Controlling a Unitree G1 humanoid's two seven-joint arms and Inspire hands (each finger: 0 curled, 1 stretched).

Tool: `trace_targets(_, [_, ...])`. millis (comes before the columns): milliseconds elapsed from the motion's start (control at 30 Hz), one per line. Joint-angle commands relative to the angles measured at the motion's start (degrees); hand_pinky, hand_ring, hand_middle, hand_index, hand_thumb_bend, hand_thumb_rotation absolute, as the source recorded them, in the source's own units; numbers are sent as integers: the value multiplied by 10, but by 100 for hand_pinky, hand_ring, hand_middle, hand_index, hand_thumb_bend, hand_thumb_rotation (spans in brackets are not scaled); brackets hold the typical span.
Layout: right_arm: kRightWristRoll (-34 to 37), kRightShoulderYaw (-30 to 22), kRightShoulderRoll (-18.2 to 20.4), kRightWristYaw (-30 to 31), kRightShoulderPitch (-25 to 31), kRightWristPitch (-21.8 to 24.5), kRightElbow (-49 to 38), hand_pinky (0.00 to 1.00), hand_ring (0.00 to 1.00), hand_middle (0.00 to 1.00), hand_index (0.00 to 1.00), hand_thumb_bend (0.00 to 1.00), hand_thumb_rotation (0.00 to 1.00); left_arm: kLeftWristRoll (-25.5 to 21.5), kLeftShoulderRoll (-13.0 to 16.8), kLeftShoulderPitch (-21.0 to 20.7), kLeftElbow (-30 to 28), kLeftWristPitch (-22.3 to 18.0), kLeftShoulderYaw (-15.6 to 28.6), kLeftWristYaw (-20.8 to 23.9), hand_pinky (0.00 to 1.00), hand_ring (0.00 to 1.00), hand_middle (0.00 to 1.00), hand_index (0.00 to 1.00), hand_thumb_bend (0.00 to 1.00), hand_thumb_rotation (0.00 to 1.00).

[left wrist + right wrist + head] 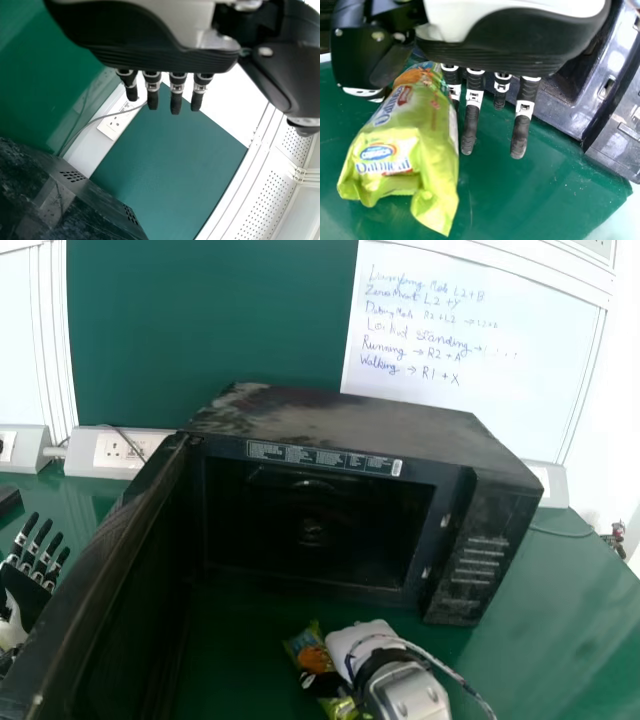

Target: Put biscuit inside oven

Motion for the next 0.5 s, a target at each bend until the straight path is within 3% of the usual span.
trace_targets(0, [12, 25, 8, 44, 35, -12, 26, 27, 37, 49, 68, 55, 13, -1, 2, -8, -5, 0, -3, 1, 86, 92, 93, 96, 83, 43])
trace_targets(67, [12, 22, 9, 43, 36, -14, 25, 25, 35, 46, 68, 56, 9, 0, 0, -9, -6, -1, -3, 4, 85, 91, 93, 95, 83, 42])
trace_targets(167, [3, 19, 10, 41, 36, -15, 26, 35, 47, 57, 68, 58, 12, -1, 0, -10, -5, -2, -3, 3, 86, 91, 93, 95, 83, 42])
trace_targets(367, [-1, 13, 10, 40, 34, -15, 23, 42, 52, 62, 68, 56, 14, -2, 0, -10, -5, -3, -3, 2, 85, 91, 93, 96, 82, 43])
trace_targets(467, [7, 4, 11, 36, 35, -12, 16, 42, 53, 62, 67, 59, 9, 3, 2, -9, -5, -4, -4, -1, 85, 91, 93, 96, 82, 44])
